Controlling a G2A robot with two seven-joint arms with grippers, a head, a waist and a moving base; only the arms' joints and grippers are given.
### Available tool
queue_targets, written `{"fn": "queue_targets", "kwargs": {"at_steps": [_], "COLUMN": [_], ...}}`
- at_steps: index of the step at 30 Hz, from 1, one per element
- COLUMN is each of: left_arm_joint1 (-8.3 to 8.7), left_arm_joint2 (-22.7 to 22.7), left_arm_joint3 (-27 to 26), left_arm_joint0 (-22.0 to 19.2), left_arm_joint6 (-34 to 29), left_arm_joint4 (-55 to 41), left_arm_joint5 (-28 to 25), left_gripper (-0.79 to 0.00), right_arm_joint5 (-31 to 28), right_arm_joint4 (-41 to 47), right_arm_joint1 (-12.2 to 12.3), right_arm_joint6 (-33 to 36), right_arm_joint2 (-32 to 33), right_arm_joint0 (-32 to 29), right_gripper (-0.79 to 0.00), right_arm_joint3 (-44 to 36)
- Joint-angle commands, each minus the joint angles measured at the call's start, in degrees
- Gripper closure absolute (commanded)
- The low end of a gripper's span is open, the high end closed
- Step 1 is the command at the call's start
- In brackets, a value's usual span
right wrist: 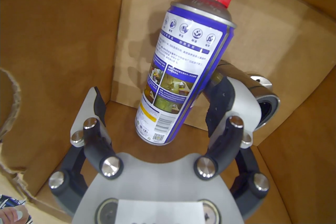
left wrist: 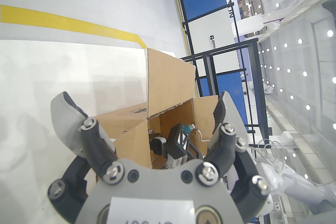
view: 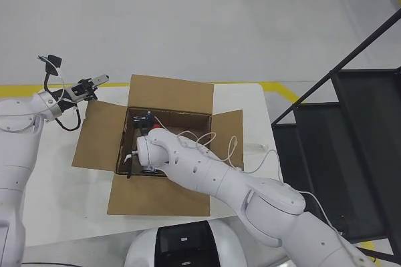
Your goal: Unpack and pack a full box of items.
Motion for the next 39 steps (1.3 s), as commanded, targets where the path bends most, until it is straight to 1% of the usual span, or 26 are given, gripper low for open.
{"fn": "queue_targets", "kwargs": {"at_steps": [1,16,17,18,19,20,22,24,26,33,39], "left_arm_joint1": [0.0,0.0,0.0,0.0,0.0,0.0,0.0,0.0,0.0,0.0,0.0], "left_arm_joint2": [0.0,0.0,0.0,0.0,0.0,0.0,0.0,0.0,0.0,0.0,0.0], "left_arm_joint3": [0.0,0.0,0.0,0.0,0.0,0.0,0.0,0.0,0.0,0.0,0.0], "left_arm_joint0": [0.0,0.0,0.0,0.0,0.0,0.0,0.0,0.0,0.0,0.0,0.0], "left_arm_joint6": [0.0,0.0,0.0,0.0,0.0,0.0,0.0,0.0,0.0,0.0,0.0], "left_arm_joint4": [0.0,0.0,0.0,0.0,0.0,0.0,0.0,0.0,0.0,0.0,0.0], "left_arm_joint5": [0.0,0.0,0.0,0.0,0.0,0.0,0.0,0.0,0.0,0.0,0.0], "left_gripper": [-0.785,-0.785,-0.785,-0.785,-0.785,-0.785,-0.785,-0.785,-0.785,-0.785,-0.785], "right_arm_joint5": [-0.3,-3.5,-3.7,-3.9,-4.1,-4.2,-4.3,-4.5,-4.5,-4.6,-4.1], "right_arm_joint4": [0.3,2.3,2.3,2.4,2.5,2.5,2.6,2.7,2.9,2.5,1.6], "right_arm_joint1": [-0.6,-5.4,-5.7,-6.0,-6.3,-6.7,-7.3,-8.0,-8.6,-10.5,-11.4], "right_arm_joint6": [0.3,-1.5,-1.6,-1.7,-1.8,-2.0,-2.4,-2.7,-3.1,-4.3,-5.6], "right_arm_joint2": [0.0,0.2,0.2,0.2,0.2,0.2,0.3,0.4,0.5,0.6,1.1], "right_arm_joint0": [0.2,1.5,1.6,1.7,1.8,1.9,2.3,2.5,2.7,3.4,4.0], "right_gripper": [-0.785,-0.785,-0.727,-0.693,-0.369,-0.262,-0.102,-0.077,0.0,0.0,0.0], "right_arm_joint3": [1.5,11.9,12.5,13.1,13.8,14.4,15.7,16.9,18.0,20.8,20.7]}}
